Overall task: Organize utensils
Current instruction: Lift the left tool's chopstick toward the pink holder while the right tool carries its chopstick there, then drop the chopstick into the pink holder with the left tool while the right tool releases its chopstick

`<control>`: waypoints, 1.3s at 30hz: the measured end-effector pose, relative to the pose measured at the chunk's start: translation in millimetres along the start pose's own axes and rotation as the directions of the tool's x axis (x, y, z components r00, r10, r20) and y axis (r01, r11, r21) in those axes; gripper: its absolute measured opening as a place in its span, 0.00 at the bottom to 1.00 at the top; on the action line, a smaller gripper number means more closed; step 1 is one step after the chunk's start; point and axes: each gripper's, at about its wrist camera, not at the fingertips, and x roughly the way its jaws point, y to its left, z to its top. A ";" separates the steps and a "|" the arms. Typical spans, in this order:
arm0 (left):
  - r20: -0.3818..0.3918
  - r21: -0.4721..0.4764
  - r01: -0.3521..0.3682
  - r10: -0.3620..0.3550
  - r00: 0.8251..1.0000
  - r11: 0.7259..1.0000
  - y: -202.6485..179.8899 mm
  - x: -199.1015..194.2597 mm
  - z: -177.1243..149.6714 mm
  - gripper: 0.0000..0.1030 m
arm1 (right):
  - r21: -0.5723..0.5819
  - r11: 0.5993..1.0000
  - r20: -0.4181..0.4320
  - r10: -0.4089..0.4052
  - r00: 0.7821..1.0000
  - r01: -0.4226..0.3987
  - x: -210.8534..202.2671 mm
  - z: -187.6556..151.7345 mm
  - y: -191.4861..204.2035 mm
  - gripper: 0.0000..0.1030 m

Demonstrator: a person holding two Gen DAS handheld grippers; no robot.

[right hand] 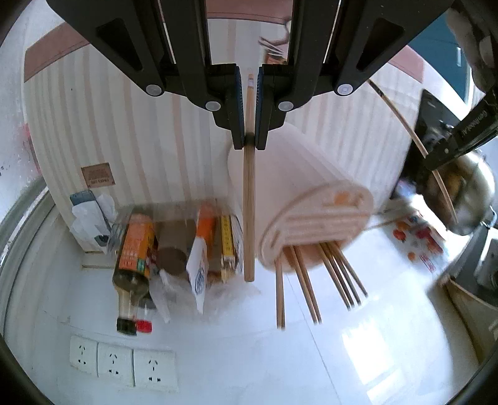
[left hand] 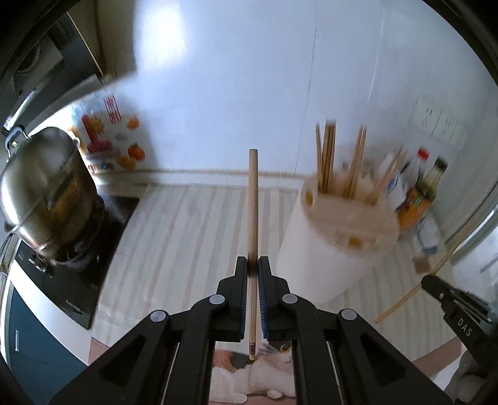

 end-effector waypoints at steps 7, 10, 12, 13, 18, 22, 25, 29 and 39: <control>0.089 -0.054 0.116 -0.111 0.990 0.992 8.3 -56.7 43.2 0.04 | 0.112 0.980 0.039 0.162 0.986 -0.166 -45.8 37.7 -10.9 0.07; 0.128 -0.059 0.173 -0.164 0.978 0.983 7.8 -80.3 59.6 0.04 | 0.123 0.969 0.078 0.204 0.976 -0.212 -67.4 58.7 -12.4 0.07; 0.149 -0.058 0.201 -0.191 0.970 0.978 7.5 -92.4 69.4 0.04 | 0.117 0.968 0.111 0.212 0.971 -0.224 -81.0 73.7 -11.6 0.07; 0.161 -0.057 0.218 -0.206 0.965 0.974 6.2 -99.0 76.6 0.04 | 0.115 0.966 0.131 0.216 0.967 -0.231 -87.5 82.7 -11.6 0.07; 0.207 -0.035 0.251 -0.239 0.949 0.967 -5.7 -106.7 106.8 0.04 | 0.109 0.967 0.202 0.206 0.957 -0.231 -97.5 122.8 -8.6 0.07; 0.205 -0.026 0.271 -0.261 0.943 0.962 -18.2 -85.1 133.8 0.04 | 0.118 0.967 0.207 0.200 0.958 -0.227 -81.5 148.3 -4.3 0.07; 0.185 -0.030 0.279 -0.269 0.945 0.960 -27.7 -59.2 148.5 0.04 | 0.113 0.973 0.200 0.178 0.964 -0.203 -64.7 161.9 0.9 0.07; 0.154 -0.023 0.261 -0.255 0.955 0.965 -38.2 -20.1 160.4 0.04 | 0.104 0.981 0.187 0.142 0.972 -0.163 -41.6 175.7 6.0 0.07; 0.081 -0.031 0.259 -0.256 0.963 0.965 -48.0 46.9 162.7 0.04 | 0.107 0.987 0.129 0.108 0.986 -0.122 5.3 178.1 9.4 0.07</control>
